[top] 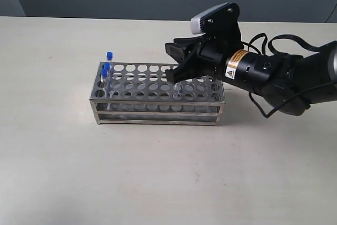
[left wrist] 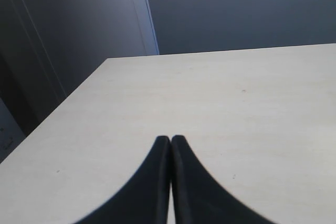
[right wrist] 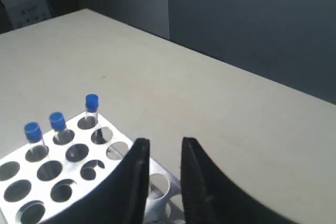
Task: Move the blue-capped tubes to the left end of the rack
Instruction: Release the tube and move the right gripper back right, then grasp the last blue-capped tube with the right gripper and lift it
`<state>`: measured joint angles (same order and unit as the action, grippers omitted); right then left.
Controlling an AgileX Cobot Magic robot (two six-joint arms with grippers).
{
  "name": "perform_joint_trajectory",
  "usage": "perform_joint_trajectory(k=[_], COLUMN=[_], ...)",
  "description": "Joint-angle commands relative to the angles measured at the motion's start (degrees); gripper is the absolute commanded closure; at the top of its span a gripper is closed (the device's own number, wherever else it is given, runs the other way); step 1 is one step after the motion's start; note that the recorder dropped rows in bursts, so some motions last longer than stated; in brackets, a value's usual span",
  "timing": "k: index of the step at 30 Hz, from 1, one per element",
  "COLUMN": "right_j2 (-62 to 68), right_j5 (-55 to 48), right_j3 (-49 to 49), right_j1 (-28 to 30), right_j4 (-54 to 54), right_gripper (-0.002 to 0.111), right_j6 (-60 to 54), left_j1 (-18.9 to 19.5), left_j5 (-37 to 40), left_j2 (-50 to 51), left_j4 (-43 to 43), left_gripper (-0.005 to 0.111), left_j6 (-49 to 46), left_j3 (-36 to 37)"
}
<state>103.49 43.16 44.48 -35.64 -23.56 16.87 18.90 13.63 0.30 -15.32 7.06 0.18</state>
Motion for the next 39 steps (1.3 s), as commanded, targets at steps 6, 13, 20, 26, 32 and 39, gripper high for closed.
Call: perform_joint_trajectory(k=[6, 13, 20, 26, 32, 39], right_j2=[0.49, 6.36, 9.13, 7.86, 5.47, 8.1], right_j5=[-4.52, 1.08, 5.44, 6.75, 7.8, 5.21], right_j3=[-0.12, -0.12, -0.12, -0.12, -0.12, -0.12], right_j1=[0.34, 0.21, 0.21, 0.21, 0.21, 0.21], right_j4=[15.46, 13.36, 13.36, 12.14, 11.46, 7.53], right_gripper=[0.041, 0.041, 0.041, 0.041, 0.044, 0.044], right_j6=[-13.08, -12.0, -10.76, -10.76, -10.76, -7.54], left_j1=[-0.15, -0.15, -0.15, -0.15, -0.15, -0.15], left_j5=[-0.23, -0.23, -0.23, -0.23, -0.23, -0.23], left_j2=[-0.3, -0.3, -0.3, -0.3, -0.3, -0.3], left_j4=[-0.13, -0.13, -0.13, -0.13, -0.13, -0.13], left_gripper=[0.106, 0.106, 0.106, 0.106, 0.106, 0.106], left_j6=[0.22, 0.22, 0.22, 0.22, 0.22, 0.22], left_j3=[-0.18, -0.18, -0.18, -0.18, -0.18, -0.18])
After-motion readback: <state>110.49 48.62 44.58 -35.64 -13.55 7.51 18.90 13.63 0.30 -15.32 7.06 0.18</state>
